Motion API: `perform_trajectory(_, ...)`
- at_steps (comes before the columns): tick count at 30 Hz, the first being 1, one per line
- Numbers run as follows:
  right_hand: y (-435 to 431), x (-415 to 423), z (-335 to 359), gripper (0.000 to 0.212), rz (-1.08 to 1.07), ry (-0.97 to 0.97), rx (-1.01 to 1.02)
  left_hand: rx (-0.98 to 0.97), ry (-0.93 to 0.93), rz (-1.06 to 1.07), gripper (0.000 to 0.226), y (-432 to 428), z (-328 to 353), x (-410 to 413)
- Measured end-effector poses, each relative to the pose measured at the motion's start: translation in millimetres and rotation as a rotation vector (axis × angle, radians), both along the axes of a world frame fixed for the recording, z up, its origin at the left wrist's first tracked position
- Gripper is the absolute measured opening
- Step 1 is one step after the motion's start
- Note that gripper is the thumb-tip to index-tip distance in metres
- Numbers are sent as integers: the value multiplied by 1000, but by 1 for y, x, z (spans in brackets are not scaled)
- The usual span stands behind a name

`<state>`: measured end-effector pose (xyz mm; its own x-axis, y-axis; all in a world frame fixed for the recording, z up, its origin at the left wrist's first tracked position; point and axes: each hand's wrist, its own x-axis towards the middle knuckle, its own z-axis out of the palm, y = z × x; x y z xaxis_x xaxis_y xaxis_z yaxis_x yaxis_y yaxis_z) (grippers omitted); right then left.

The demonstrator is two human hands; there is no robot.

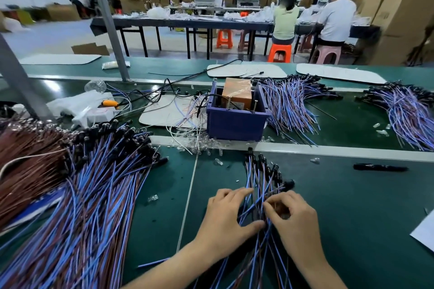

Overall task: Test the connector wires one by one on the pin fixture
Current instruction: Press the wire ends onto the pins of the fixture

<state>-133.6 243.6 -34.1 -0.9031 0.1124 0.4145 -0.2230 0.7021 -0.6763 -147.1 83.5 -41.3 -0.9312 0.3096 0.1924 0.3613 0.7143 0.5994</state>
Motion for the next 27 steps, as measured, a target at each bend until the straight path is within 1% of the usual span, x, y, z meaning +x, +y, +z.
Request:
perform_trajectory(3,-5,0,-4,21,66,16,54,109,-51,-34,66,-7,10,-6)
perform_trajectory(5,-8,0,-7,18,92,26,99,40,-5,35,55,-31,24,-20)
perform_trajectory(7,-9,-1,-7,16,100,22,125,-120,112,237,43,-74,42,-38)
perform_trajectory(8,-10,-1,-8,15,107,23,145,-238,172,348,40,-100,50,-45)
perform_trajectory(9,-12,-2,-8,16,120,30,163,-384,200,443,40,-128,56,-49)
perform_trajectory(10,-12,-3,-10,17,124,39,177,-539,175,494,42,-150,58,-52)
perform_trajectory(12,-11,-4,-11,20,106,68,196,-810,57,478,46,-175,56,-51)
perform_trajectory(13,-11,-5,-11,22,97,84,198,-891,40,450,45,-182,50,-48)
perform_trajectory(14,-11,-4,-12,24,81,99,202,-929,64,428,42,-185,45,-46)
perform_trajectory(17,-9,-2,-12,30,51,125,158,-922,163,444,27,-187,35,-44)
perform_trajectory(20,-7,6,-3,34,44,80,-5,-915,210,508,20,-185,31,-49)
perform_trajectory(21,-7,9,1,27,25,68,-69,-923,187,523,18,-182,31,-50)
perform_trajectory(23,-8,15,8,18,32,47,-165,-913,190,514,21,-176,30,-52)
perform_trajectory(25,-9,18,11,12,66,11,-203,-854,225,515,25,-172,35,-56)
perform_trajectory(27,-7,22,13,17,157,-46,-215,-689,317,514,23,-168,45,-62)
